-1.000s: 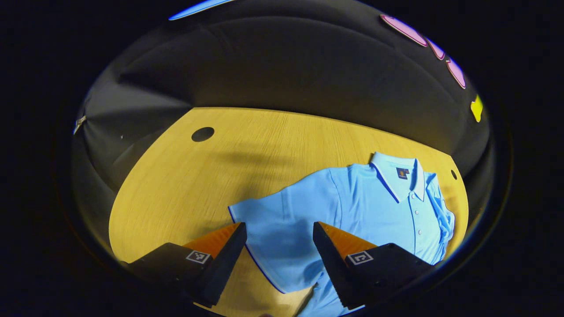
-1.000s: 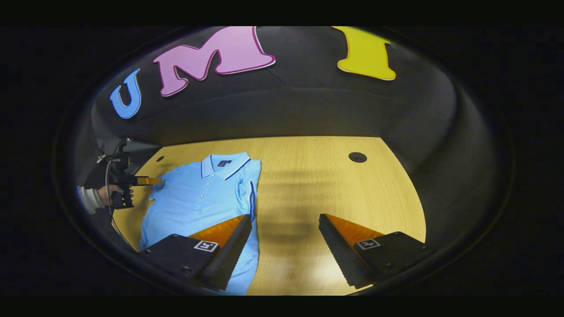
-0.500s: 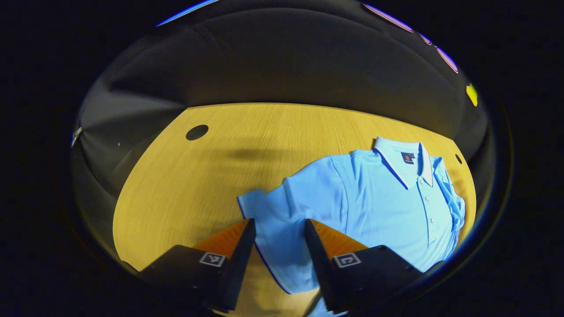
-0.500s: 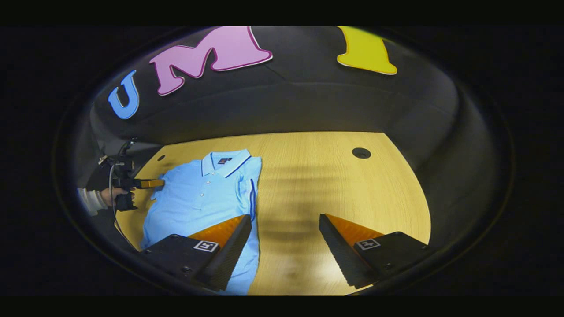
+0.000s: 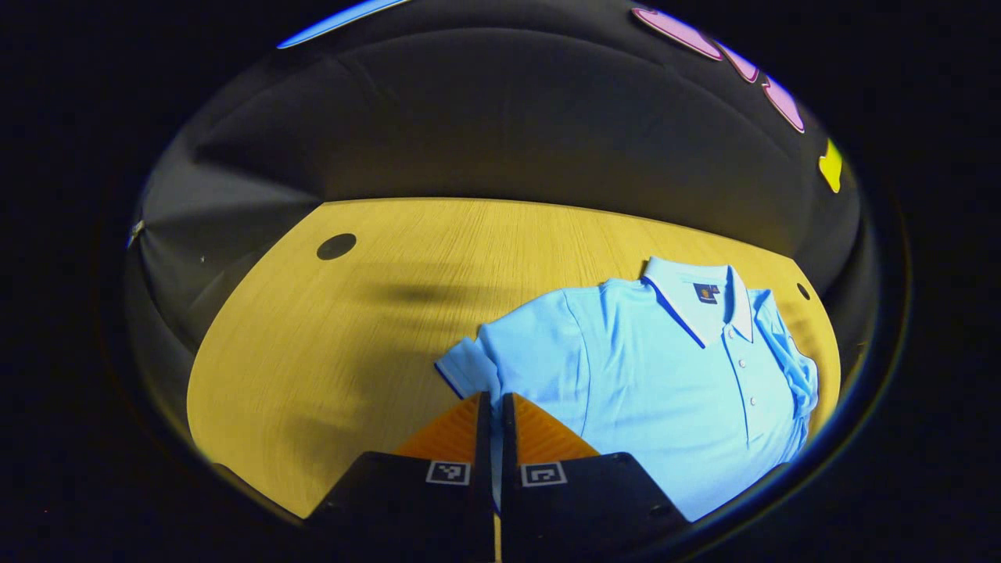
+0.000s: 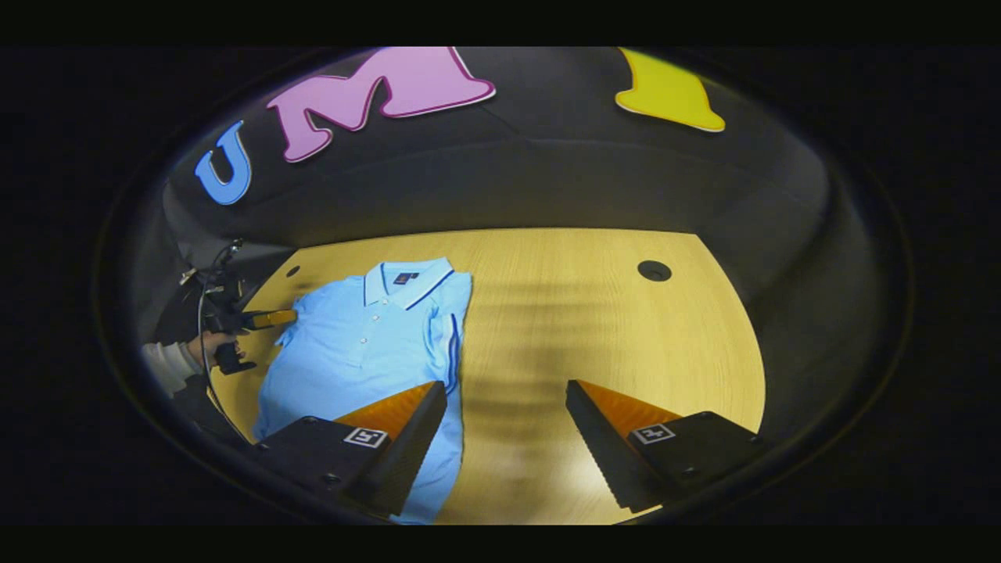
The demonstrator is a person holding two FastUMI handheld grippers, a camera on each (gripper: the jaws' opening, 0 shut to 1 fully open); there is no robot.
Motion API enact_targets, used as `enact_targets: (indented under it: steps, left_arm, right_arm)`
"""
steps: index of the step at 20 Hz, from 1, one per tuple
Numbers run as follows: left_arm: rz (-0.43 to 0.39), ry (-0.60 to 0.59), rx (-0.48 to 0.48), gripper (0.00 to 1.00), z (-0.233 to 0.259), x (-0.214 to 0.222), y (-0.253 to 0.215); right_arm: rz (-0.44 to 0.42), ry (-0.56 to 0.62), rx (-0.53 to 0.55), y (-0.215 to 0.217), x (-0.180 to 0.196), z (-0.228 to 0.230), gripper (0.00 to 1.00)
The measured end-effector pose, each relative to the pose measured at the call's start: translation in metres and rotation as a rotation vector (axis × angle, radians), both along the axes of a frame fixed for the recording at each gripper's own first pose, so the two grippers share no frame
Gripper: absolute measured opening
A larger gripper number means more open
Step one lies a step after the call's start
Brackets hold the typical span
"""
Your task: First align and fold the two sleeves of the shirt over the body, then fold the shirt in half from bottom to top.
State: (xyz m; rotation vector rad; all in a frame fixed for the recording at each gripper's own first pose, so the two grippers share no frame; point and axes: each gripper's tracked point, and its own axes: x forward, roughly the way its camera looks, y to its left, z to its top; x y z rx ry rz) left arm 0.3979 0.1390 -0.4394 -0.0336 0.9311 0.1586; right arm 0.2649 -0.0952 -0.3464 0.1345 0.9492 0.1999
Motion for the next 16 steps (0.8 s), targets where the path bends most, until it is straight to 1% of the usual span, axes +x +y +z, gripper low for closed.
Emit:
enact_targets:
  steps: [5,6,7,8,11,14,16]
  left_arm:
    - [-0.009,0.005,0.004,0.06,0.006,0.000,-0.006]
    - [-0.013,-0.006,0.004,0.07,0.009,0.002,-0.008]
    - [-0.017,-0.019,-0.002,0.11,0.014,0.005,-0.011]
    - [-0.024,-0.028,-0.004,0.06,0.020,0.006,-0.016]
    - [-0.069,-0.074,0.009,0.06,0.045,0.017,-0.026]
    - [-0.088,-0.098,-0.044,0.06,0.060,0.021,-0.048]
    - [-0.103,-0.090,-0.041,0.06,0.060,0.019,-0.056]
  right_arm:
    - [0.057,-0.008,0.032,0.026,0.012,-0.001,0.97]
    - [0.069,-0.012,0.034,0.030,0.013,-0.001,0.97]
    - [0.079,-0.020,0.034,0.033,0.014,-0.001,0.97]
    - [0.087,-0.028,0.033,0.036,0.016,0.000,0.97]
    - [0.120,-0.058,0.023,0.044,0.019,0.001,0.97]
    - [0.132,-0.062,0.033,0.052,0.020,-0.001,0.97]
    - [0.139,-0.072,0.043,0.056,0.021,0.002,0.97]
